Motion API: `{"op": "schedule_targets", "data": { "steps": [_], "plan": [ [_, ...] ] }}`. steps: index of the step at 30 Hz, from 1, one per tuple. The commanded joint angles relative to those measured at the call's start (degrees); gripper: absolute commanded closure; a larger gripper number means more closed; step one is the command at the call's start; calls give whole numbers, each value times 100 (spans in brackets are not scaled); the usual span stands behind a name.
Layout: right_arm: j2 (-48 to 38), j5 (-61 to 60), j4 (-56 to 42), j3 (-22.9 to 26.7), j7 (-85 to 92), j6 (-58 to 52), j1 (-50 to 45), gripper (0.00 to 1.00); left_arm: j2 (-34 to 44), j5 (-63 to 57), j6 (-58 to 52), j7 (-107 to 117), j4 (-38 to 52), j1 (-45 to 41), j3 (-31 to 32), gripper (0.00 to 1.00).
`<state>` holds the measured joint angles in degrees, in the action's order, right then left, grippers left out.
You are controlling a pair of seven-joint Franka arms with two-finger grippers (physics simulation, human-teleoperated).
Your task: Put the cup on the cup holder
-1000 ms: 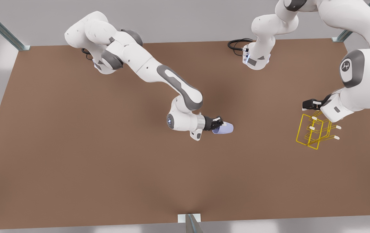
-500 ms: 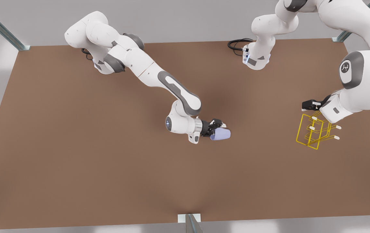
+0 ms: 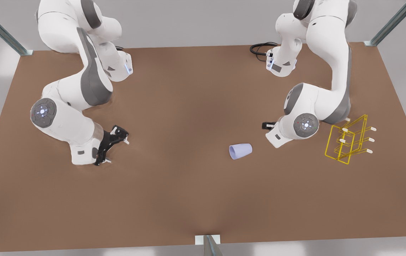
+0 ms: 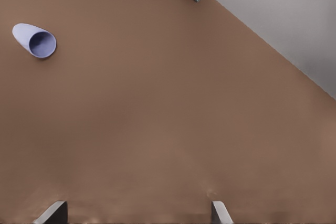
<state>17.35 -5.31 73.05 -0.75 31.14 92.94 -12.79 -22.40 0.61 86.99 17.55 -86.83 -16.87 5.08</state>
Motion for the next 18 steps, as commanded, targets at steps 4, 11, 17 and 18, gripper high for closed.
{"op": "schedule_targets", "data": {
  "steps": [4, 11, 17, 18],
  "plan": [
    [-865, 1340, 939, 4, -2640, -1392, 31, 0, -98, 167, 4361, 11005, -1389, -229, 1, 0],
    [-548, 1208, 746, 4, -2657, -1410, 198, 0, -168, 1020, 5012, 13406, -2013, -414, -7, 0],
    [-416, 1181, 746, 4, -2675, -1410, 374, 0, -185, 1020, 5029, 14654, -2075, -528, -7, 0],
    [-416, 1173, 746, 4, -2675, -1410, 383, 0, -212, 1029, 5117, 14671, -2075, -519, -25, 0]
  ]
}}
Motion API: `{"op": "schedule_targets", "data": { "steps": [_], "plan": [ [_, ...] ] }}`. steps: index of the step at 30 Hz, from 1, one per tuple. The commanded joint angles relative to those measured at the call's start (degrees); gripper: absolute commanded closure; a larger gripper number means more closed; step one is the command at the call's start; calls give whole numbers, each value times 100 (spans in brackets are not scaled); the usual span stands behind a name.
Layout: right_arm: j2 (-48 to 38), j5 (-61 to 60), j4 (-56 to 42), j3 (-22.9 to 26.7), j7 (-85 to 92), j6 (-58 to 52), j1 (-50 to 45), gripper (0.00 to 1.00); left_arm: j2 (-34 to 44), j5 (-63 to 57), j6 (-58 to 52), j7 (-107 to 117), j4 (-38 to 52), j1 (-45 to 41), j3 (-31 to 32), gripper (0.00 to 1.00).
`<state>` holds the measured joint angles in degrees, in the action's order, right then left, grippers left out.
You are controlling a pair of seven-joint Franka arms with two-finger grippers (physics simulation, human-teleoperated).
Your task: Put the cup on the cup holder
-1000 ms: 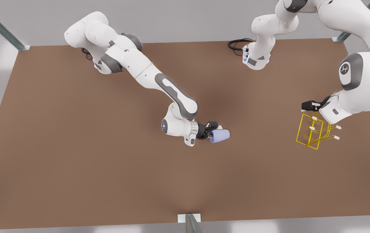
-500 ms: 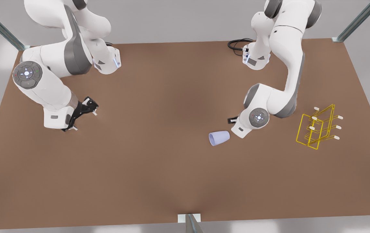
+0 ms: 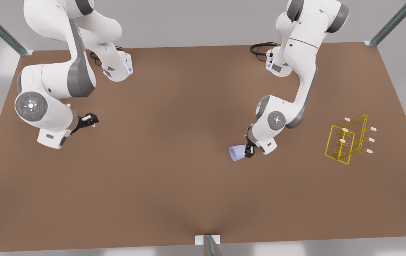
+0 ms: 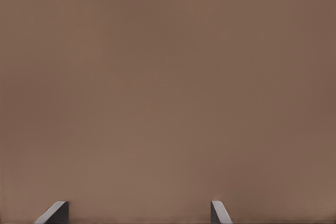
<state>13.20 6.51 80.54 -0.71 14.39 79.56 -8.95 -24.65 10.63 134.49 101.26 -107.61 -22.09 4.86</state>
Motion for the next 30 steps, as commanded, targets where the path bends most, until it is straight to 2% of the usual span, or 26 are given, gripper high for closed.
{"op": "schedule_targets", "data": {
  "steps": [1, 6, 8, 30],
  "plan": [
    [-2, 0, -3, 0, -999, -81, -1, 0, -67, 27, 535, 6301, -5, 3, -11, 0],
    [7, 0, 15, 0, -990, -81, -1, 0, -172, -61, 754, 6389, -84, 47, -20, 0],
    [7, 0, 15, -8, -990, -81, -10, 0, -374, -448, 878, 5668, -76, 47, -11, 0],
    [218, -211, 15, -8, -955, -64, -1, 0, -629, -325, 983, 5668, -190, -252, -11, 0]
  ]
}}
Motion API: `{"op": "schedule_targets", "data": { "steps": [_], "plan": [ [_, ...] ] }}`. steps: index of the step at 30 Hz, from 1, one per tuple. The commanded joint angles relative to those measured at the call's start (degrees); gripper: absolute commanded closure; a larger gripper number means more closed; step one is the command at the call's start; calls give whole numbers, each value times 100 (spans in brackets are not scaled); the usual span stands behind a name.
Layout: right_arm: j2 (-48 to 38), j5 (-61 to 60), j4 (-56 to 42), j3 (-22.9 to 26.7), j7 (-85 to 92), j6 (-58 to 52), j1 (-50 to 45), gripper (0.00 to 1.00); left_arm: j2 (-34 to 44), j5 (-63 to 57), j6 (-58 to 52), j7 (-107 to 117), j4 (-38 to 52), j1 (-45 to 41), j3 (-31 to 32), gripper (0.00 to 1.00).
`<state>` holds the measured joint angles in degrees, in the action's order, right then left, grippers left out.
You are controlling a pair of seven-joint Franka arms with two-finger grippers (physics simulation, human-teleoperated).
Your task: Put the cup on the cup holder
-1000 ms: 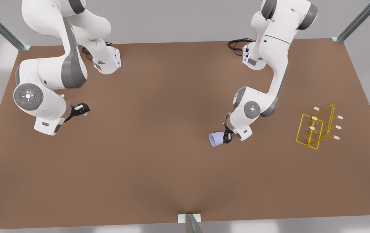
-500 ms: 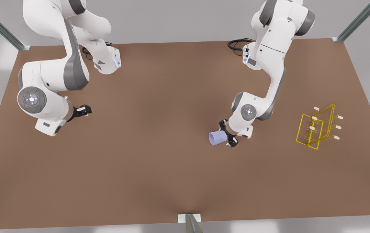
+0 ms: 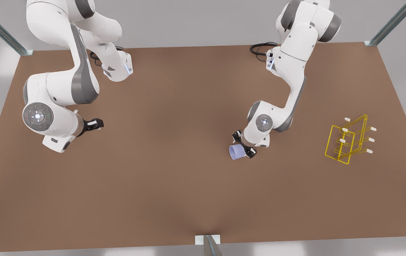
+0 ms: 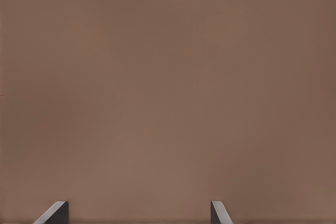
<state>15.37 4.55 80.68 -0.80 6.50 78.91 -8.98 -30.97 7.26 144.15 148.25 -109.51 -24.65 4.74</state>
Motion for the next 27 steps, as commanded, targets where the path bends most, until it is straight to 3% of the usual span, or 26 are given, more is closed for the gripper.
{"op": "schedule_targets", "data": {
  "steps": [1, 18, 19, 20, 22, 25, 26, 27],
  "plan": [
    [10, -15, 0, 0, -166, 1, 2, 0, -58, 4, 43, 961, 9, 4, 0, 0],
    [177, -121, -17, 0, -122, 71, 72, 0, -568, 12, 509, 960, 44, -23, -8, 1],
    [177, -121, -17, 0, -122, 63, 72, 0, -568, 12, 500, 969, 53, -23, -8, 26],
    [185, -121, -17, 0, -114, 71, 81, 0, -577, 12, 500, 969, 132, -14, -8, 35],
    [185, -121, -17, 0, -114, 72, 81, 0, -551, -5, 308, 978, 298, 100, -8, 34],
    [203, -121, -17, 0, -114, 72, 81, 0, -542, -84, -2300, 846, 1853, 565, -17, 33],
    [221, -112, -26, 0, -131, 72, 81, 0, -463, -84, -3155, 381, 2170, -310, -1243, 31],
    [221, -86, -44, 0, -184, 72, 63, 0, -498, 213, -3244, -198, 2048, -1919, -3415, 31]
  ]
}}
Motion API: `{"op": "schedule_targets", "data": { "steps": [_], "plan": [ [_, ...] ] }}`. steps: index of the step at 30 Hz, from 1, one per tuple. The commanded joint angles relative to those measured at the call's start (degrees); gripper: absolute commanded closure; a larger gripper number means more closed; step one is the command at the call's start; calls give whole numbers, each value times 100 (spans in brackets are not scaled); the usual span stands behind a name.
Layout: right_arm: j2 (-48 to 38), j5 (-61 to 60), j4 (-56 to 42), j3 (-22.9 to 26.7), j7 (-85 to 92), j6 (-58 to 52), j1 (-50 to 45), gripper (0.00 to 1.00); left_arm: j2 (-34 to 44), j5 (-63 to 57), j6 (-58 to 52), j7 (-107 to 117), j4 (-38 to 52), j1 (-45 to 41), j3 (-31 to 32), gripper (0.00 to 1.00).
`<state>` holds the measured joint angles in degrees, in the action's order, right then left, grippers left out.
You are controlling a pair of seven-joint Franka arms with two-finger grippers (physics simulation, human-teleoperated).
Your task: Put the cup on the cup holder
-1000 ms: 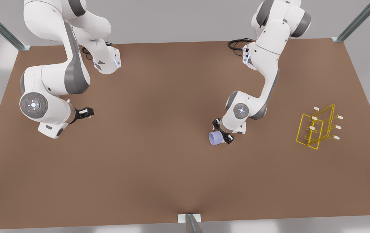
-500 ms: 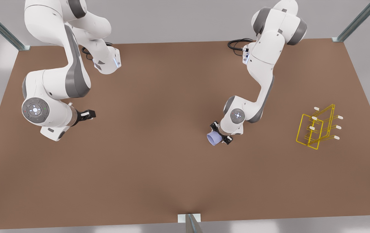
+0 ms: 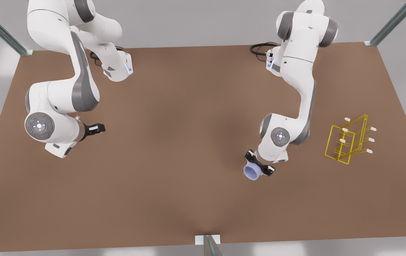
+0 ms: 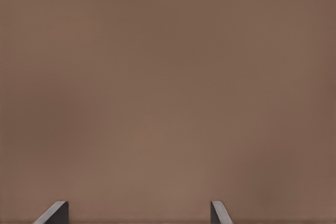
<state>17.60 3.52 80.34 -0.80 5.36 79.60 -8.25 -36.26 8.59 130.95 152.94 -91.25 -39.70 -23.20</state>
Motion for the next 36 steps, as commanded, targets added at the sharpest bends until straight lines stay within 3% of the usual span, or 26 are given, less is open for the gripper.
{"op": "schedule_targets", "data": {
  "steps": [1, 2, 5, 9, 12, 16, 18, 22, 36],
  "plan": [
    [-2, 26, -27, 0, -79, 3, -1, 0, -144, 222, -2152, -1960, -262, -1890, -2530, 31],
    [-11, 26, -115, 0, -88, 3, 7, 0, -469, 222, -2442, -2479, -411, -2594, -3488, 31],
    [-20, 61, -142, 9, -79, -6, 7, 0, -1075, -172, -3005, -3261, -587, -3227, -4324, 31],
    [-2, 17, -291, 9, -9, -15, 122, 0, -1735, -2828, -3225, -3288, -1475, -3799, -4536, 32],
    [-81, 35, -221, 1, -18, -15, 166, 0, -1990, -3250, -2865, -3420, -1747, -3782, -4632, 32],
    [-573, 0, 148, -35, 26, -41, 227, 0, -1964, -3601, -1582, -3578, -2512, -3896, -5168, 32],
    [-723, -9, 298, -52, 0, -41, 227, 0, -1964, -3865, -1037, -3578, -2776, -3861, -5248, 32],
    [-503, -53, -89, -26, 158, -103, 60, 0, -2666, -4023, -650, -3578, -2741, -3615, -5239, 31],
    [-64, -334, -89, -17, 334, -41, 254, 0, -3475, -3997, -228, -3508, -2635, -2885, -4896, 30]
  ]
}}
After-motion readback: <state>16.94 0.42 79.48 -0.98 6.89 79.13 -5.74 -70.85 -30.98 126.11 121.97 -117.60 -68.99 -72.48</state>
